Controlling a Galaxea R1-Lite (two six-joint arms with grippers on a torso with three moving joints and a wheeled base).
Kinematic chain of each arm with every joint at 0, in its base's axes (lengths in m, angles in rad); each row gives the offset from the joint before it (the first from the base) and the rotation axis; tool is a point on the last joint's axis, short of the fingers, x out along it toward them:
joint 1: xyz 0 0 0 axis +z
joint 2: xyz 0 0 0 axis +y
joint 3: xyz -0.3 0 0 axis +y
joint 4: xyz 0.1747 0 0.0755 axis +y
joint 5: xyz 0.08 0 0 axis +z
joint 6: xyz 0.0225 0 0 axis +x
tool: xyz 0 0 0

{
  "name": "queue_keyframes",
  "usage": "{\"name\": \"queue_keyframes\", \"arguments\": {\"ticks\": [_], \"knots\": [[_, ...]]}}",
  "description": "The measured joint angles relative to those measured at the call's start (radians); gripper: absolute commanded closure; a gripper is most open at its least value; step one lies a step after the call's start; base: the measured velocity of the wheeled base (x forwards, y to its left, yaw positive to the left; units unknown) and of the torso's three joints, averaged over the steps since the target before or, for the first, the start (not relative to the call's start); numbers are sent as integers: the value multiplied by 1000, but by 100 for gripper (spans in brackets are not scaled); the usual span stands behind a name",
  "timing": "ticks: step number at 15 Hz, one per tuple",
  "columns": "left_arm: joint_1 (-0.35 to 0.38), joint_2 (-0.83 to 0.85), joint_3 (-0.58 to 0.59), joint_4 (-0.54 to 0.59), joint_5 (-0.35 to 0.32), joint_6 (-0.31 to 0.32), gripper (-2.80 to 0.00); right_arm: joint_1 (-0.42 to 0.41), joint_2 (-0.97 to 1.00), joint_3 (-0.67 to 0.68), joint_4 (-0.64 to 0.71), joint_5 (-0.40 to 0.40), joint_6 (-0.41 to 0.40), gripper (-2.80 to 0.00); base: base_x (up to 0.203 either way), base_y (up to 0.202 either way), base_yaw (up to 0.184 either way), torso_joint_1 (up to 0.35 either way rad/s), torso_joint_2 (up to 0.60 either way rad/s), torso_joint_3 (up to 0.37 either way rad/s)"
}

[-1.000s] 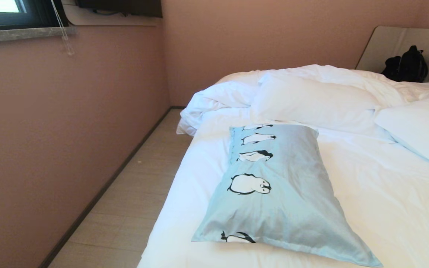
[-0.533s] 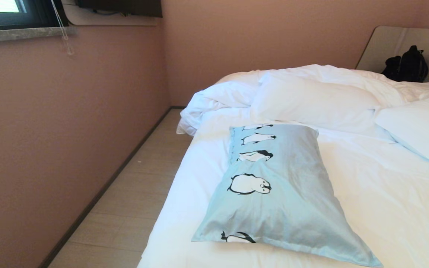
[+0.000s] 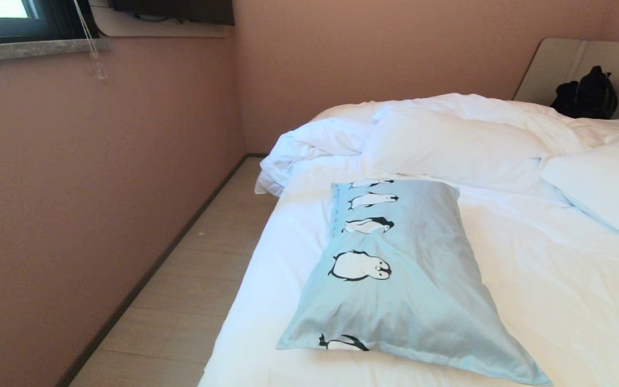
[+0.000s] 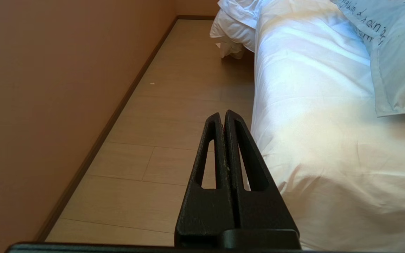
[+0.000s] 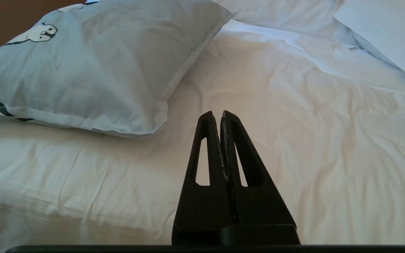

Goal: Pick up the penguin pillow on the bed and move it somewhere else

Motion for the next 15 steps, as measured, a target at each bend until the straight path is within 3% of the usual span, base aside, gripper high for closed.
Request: {"name": "queue_keyframes", "arguments": {"ticks": [15], "knots": [[0, 0, 0, 0, 0, 0, 0, 0, 0, 1, 45, -5, 70, 0, 0, 0, 0, 0, 0, 0]]}}
